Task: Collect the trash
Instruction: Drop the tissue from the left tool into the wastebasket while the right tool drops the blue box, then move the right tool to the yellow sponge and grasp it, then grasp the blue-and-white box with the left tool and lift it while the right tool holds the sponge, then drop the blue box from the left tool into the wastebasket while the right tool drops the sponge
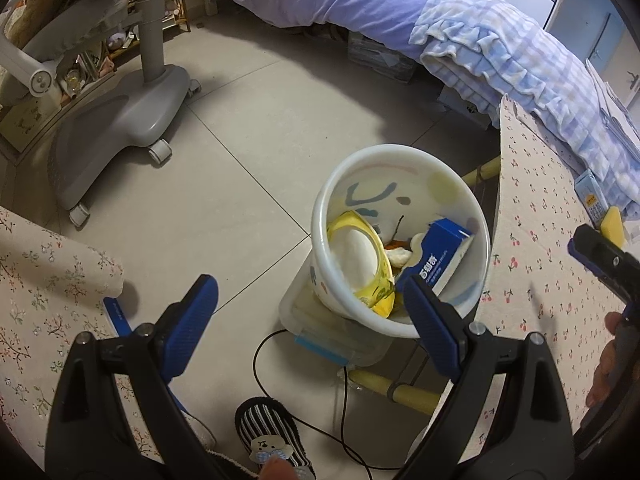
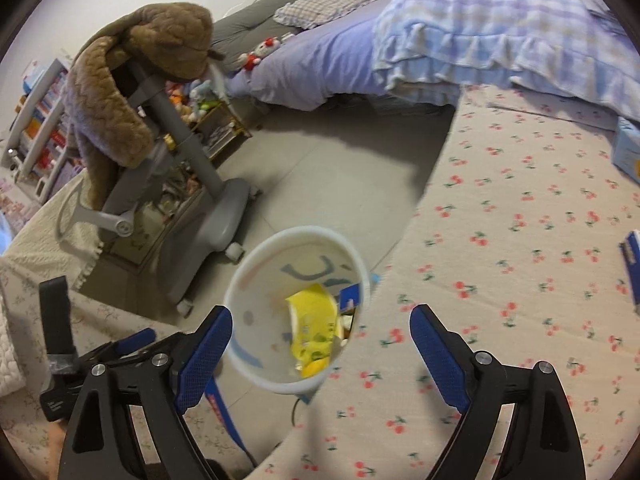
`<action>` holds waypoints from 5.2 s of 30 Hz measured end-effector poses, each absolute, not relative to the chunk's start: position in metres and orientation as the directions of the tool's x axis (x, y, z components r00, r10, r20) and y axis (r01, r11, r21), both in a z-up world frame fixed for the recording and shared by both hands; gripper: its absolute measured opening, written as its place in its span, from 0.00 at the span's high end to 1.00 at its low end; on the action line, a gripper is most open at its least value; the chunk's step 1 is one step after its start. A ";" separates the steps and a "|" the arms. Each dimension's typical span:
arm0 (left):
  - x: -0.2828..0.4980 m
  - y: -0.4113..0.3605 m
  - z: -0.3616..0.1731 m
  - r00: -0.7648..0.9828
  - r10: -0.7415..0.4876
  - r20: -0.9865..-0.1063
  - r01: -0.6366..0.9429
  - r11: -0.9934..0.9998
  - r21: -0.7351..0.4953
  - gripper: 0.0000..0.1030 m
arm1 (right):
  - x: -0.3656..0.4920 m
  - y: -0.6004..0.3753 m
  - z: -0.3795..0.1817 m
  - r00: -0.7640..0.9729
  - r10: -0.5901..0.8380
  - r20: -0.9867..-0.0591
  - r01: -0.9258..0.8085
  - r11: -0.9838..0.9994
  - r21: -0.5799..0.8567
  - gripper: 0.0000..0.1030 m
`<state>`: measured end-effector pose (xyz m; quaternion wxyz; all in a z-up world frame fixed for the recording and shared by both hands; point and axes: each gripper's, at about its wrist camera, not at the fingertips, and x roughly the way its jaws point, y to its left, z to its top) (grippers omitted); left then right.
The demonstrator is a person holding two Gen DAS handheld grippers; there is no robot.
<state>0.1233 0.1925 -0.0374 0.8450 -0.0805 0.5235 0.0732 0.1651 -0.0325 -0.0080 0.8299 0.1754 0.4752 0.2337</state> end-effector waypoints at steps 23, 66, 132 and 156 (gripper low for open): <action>0.143 0.101 -0.027 0.458 -0.008 -0.889 -0.065 0.997 -0.043 0.09 | 0.142 -0.202 0.007 0.560 0.252 -0.789 0.045 0.942 0.333 0.00; 0.213 -0.072 -0.047 0.454 -0.144 -0.879 0.153 0.985 -0.083 0.09 | 0.194 -0.356 -0.048 0.551 0.057 -0.832 0.389 0.866 0.316 0.21; 0.130 -0.041 -0.027 0.505 -0.185 -0.843 0.315 0.949 -0.020 0.29 | 0.077 -0.334 0.018 0.496 0.204 -0.844 0.244 0.900 0.361 0.19; 0.128 0.123 -0.036 0.506 -0.048 -0.861 -0.002 0.998 -0.058 0.28 | 0.129 -0.144 0.006 0.420 0.322 -0.849 -0.025 0.939 0.344 0.18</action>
